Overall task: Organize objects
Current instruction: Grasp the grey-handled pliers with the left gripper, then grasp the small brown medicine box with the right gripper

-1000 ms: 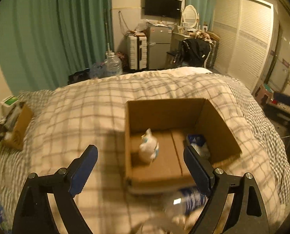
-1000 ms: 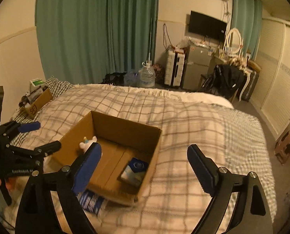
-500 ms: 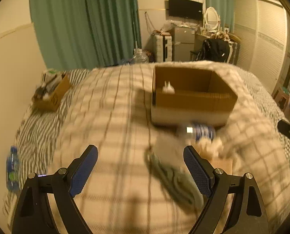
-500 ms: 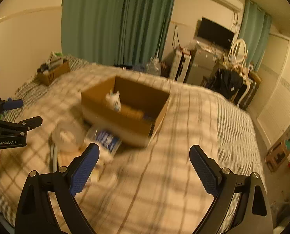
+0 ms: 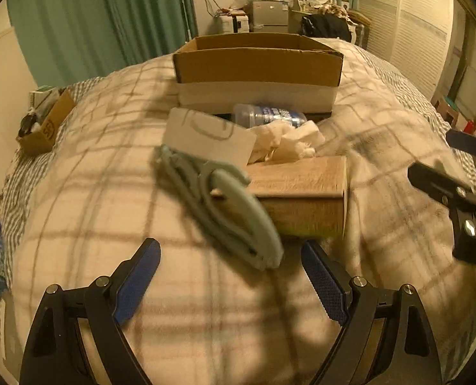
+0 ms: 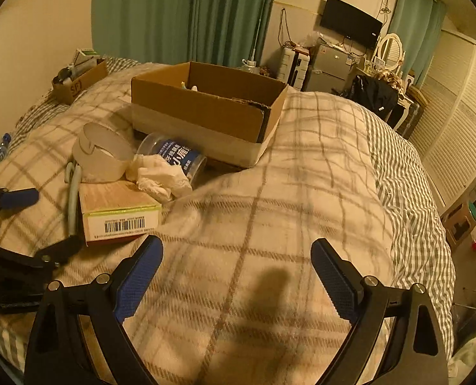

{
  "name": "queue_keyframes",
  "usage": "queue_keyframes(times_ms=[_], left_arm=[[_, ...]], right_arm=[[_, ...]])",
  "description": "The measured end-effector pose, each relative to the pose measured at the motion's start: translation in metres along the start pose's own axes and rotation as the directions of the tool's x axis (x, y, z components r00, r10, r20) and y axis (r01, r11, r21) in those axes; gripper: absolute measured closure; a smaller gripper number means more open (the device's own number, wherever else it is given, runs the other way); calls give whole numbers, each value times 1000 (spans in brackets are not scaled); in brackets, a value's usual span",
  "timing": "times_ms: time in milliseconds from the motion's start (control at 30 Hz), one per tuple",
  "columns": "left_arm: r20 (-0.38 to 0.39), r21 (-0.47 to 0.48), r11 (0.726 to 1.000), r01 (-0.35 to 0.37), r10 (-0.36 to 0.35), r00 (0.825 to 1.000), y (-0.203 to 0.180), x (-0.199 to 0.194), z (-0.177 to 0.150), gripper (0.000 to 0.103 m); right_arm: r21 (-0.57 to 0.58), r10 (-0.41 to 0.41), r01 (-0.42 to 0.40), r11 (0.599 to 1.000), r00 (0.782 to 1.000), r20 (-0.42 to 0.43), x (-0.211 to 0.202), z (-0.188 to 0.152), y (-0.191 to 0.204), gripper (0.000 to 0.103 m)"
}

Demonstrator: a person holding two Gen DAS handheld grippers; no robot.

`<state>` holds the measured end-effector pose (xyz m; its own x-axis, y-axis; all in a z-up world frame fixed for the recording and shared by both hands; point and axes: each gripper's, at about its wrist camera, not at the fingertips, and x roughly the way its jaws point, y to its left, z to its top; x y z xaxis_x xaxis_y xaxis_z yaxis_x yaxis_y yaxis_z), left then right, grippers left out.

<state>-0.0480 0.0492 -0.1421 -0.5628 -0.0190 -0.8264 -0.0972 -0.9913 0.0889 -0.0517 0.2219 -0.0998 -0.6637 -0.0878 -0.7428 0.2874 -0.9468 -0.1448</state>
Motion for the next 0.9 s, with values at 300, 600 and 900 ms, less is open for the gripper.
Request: queue_keyframes(times_ms=[300, 600, 900], left_arm=[[15, -53, 997, 54, -53, 998, 18, 12, 11, 46], [41, -86, 985, 151, -148, 988, 34, -2, 5, 93], [75, -167, 971, 171, -161, 984, 78, -23, -4, 94]], right_arm=[[-64, 12, -13, 998, 1000, -7, 7, 3, 15, 9], [-230, 78, -73, 971, 997, 12, 10, 14, 47, 9], [-405, 110, -95, 909, 994, 14, 16, 21, 81, 9]])
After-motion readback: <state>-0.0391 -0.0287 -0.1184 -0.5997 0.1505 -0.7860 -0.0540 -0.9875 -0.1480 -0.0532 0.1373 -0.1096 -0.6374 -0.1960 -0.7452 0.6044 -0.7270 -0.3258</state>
